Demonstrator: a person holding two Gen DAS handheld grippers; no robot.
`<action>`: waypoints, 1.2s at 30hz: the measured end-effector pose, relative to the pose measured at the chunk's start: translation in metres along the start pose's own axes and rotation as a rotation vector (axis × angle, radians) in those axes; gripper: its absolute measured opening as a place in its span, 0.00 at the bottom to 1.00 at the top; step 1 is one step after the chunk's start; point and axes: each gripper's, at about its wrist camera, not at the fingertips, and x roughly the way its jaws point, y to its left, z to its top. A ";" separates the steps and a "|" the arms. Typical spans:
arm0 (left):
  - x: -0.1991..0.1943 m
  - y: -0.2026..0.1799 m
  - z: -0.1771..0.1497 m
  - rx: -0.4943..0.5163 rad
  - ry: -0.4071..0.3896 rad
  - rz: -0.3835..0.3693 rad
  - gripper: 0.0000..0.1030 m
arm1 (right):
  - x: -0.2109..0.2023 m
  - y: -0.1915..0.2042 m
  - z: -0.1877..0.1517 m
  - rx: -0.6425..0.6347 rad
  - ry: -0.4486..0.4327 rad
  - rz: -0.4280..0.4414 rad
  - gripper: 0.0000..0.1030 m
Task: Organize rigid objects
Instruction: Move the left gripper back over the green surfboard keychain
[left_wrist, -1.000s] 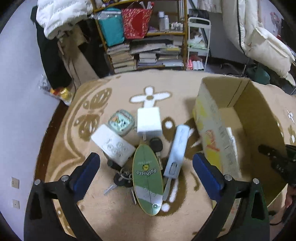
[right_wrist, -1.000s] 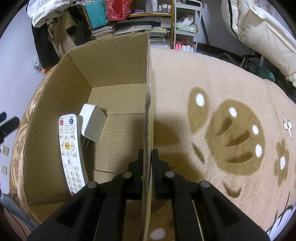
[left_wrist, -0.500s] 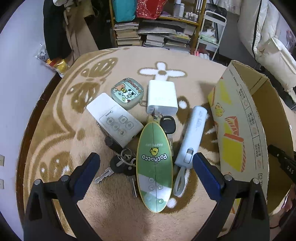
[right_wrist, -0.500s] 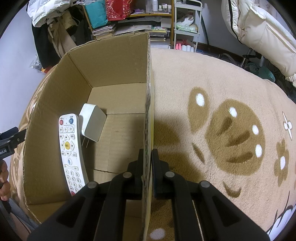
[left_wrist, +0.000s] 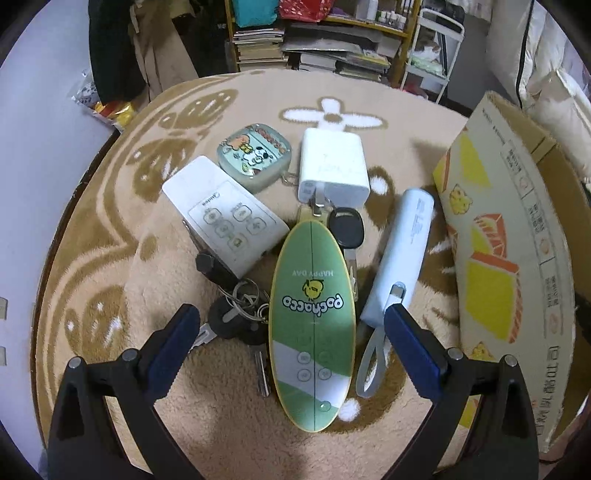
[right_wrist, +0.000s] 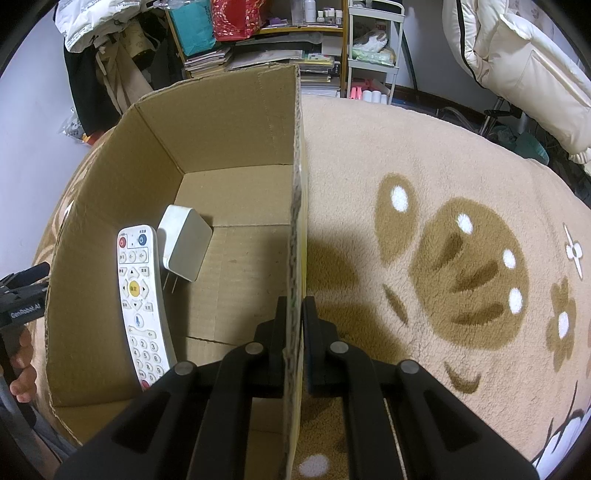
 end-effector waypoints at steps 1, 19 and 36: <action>0.001 -0.001 0.000 0.002 0.003 0.000 0.96 | 0.000 0.000 0.000 -0.001 0.000 0.000 0.07; 0.014 0.009 -0.002 -0.048 0.064 -0.002 0.88 | 0.000 0.001 0.000 -0.001 0.001 -0.001 0.07; 0.004 0.005 -0.006 -0.032 0.132 -0.065 0.52 | 0.000 0.001 0.000 -0.001 0.001 -0.002 0.07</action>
